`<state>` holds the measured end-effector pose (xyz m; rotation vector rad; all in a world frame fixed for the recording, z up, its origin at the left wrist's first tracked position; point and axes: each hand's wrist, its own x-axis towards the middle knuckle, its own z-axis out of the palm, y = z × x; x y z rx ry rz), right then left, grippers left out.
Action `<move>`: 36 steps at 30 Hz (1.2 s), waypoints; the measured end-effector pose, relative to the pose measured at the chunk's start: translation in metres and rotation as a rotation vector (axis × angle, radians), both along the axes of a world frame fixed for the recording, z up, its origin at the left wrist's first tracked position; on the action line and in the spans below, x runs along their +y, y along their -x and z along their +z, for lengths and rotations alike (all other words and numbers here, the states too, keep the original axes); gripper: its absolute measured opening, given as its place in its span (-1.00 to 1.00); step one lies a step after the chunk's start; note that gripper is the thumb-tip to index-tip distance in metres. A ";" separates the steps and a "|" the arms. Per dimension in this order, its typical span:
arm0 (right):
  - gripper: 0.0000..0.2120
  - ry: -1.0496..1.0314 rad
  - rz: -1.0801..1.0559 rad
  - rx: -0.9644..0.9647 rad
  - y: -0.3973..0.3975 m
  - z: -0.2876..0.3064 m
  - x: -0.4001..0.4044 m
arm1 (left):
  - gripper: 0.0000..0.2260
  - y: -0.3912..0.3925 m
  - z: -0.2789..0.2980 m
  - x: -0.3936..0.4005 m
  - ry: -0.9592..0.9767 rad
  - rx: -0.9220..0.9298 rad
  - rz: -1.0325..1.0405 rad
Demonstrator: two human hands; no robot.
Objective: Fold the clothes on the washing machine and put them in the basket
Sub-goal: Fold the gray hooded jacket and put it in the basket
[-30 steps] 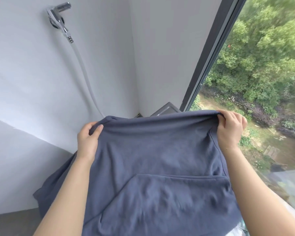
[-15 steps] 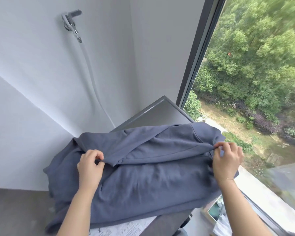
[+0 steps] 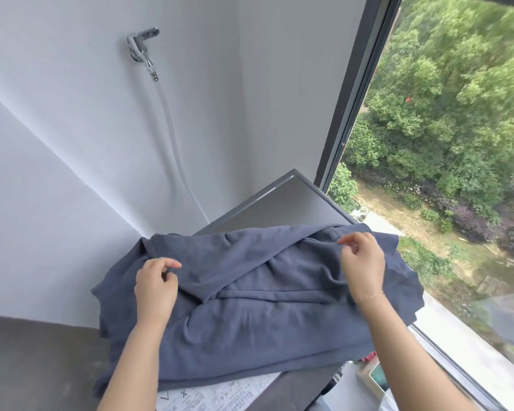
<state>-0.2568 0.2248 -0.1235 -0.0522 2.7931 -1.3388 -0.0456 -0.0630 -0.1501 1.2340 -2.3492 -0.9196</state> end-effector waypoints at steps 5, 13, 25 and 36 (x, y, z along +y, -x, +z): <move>-0.77 0.056 0.095 -0.544 0.015 0.000 -0.053 | -0.60 0.017 0.008 -0.051 -0.009 -0.060 0.061; -0.84 0.698 -0.074 -0.961 0.027 -0.012 -0.081 | -0.65 0.056 0.010 -0.075 0.020 -0.607 -0.321; -0.28 1.259 -0.113 -1.205 0.079 0.003 -0.101 | -0.65 0.021 0.013 -0.063 0.034 -0.469 -0.490; -0.89 0.856 -0.034 -0.611 0.099 0.038 -0.108 | -0.67 0.011 0.069 -0.070 -0.120 -0.083 -0.441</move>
